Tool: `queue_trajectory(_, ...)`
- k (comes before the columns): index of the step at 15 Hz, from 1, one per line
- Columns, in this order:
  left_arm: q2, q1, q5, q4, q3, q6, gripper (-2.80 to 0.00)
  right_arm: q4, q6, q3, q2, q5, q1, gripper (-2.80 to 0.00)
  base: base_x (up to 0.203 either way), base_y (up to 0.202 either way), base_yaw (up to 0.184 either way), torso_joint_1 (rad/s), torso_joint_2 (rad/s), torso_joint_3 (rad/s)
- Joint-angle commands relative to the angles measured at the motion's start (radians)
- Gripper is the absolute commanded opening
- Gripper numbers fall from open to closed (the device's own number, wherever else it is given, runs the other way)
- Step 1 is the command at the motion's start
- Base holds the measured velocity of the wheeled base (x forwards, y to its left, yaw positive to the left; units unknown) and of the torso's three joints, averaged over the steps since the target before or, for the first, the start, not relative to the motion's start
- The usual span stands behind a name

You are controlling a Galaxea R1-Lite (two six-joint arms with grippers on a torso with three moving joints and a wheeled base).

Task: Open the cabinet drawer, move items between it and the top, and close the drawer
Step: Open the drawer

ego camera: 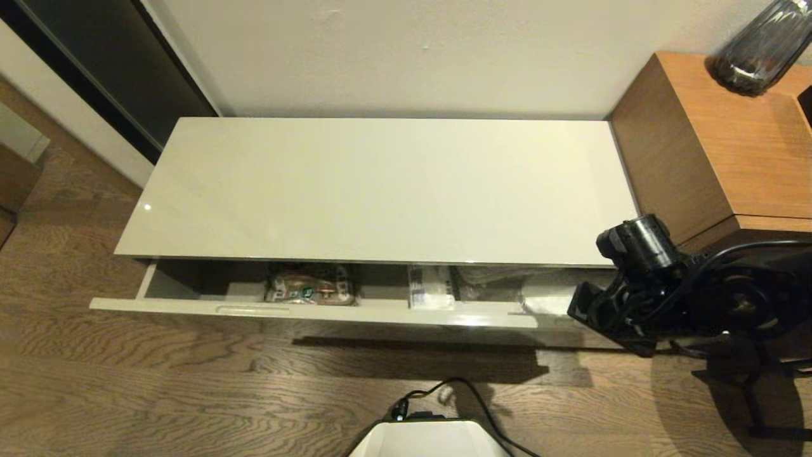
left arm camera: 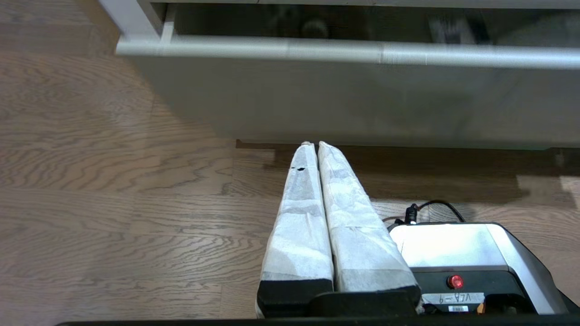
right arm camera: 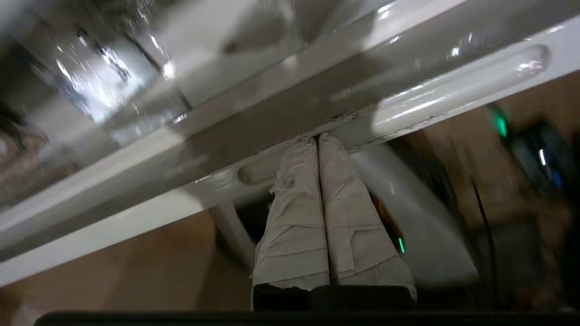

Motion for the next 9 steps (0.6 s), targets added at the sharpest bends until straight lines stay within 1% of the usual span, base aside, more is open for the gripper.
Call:
queue_trajectory(1, 0.001, 0.0, 0.0, -0.002, 0.0, -0.001, -2.8, 0.028, 0.004, -0.012, -0.08, 0.072, -0.021, -2.8, 0.0, 0.0, 0.0, 0.0, 0.0, 0.0)
queue_trajectory(3, 0.001, 0.0, 0.0, 0.0, 0.0, -0.001, -2.8, 0.088, 0.003, -0.048, -0.142, 0.161, -0.056, -2.8, 0.0, 0.0, 0.0, 0.0, 0.0, 0.0)
queue_trajectory(9, 0.001, 0.0, 0.0, -0.001, 0.0, -0.001, -2.8, 0.091, 0.004, -0.074, -0.113, 0.161, -0.079, -2.8, 0.0, 0.0, 0.0, 0.0, 0.0, 0.0)
